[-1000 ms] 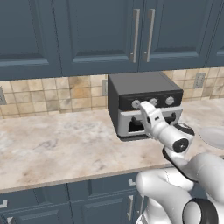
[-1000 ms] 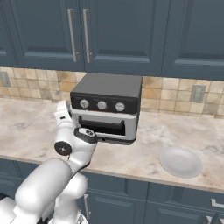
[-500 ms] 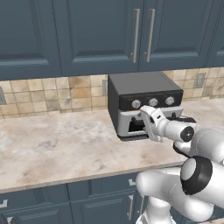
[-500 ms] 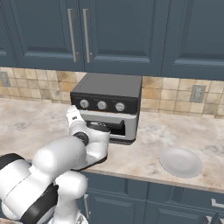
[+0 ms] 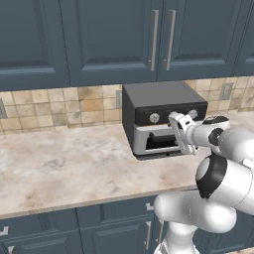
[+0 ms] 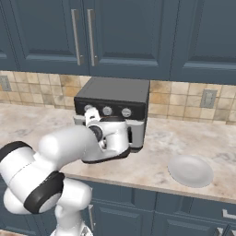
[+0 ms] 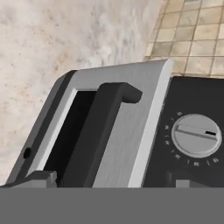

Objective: Pull the toaster oven rack outwards. Pick up the baguette from the plate and place it on the toaster oven rack. Close the toaster oven door fully and set the temperature to the lowest setting.

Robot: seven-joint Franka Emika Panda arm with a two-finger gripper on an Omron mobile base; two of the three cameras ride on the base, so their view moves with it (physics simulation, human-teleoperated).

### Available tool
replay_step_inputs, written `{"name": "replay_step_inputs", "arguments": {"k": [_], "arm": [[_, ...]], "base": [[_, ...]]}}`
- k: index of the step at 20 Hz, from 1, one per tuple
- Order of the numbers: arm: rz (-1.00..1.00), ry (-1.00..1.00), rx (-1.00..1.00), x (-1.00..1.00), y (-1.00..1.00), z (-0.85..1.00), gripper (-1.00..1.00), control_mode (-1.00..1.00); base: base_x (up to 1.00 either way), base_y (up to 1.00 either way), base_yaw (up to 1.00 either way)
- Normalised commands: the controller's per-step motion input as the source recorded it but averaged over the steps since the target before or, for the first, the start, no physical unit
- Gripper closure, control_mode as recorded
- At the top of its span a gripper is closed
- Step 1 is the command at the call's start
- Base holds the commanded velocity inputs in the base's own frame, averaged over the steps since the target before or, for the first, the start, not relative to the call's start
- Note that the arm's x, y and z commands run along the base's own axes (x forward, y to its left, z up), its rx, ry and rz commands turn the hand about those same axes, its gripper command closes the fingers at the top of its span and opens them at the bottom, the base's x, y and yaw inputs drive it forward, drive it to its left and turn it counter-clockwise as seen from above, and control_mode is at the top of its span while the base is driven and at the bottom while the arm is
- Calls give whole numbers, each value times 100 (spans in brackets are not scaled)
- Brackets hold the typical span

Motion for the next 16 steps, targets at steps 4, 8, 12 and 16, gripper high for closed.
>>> {"name": "replay_step_inputs", "arguments": {"k": [4,8,12,16], "arm": [[0,0,1,0,-21,18,-100,-100],[0,0,0,0,-17,19,-100,-100],[0,0,0,3,-30,19,-100,-100],[1,1,0,14,-40,17,-100,-100]], "base": [[0,0,0],[0,0,0],[0,0,0],[0,0,0]]}}
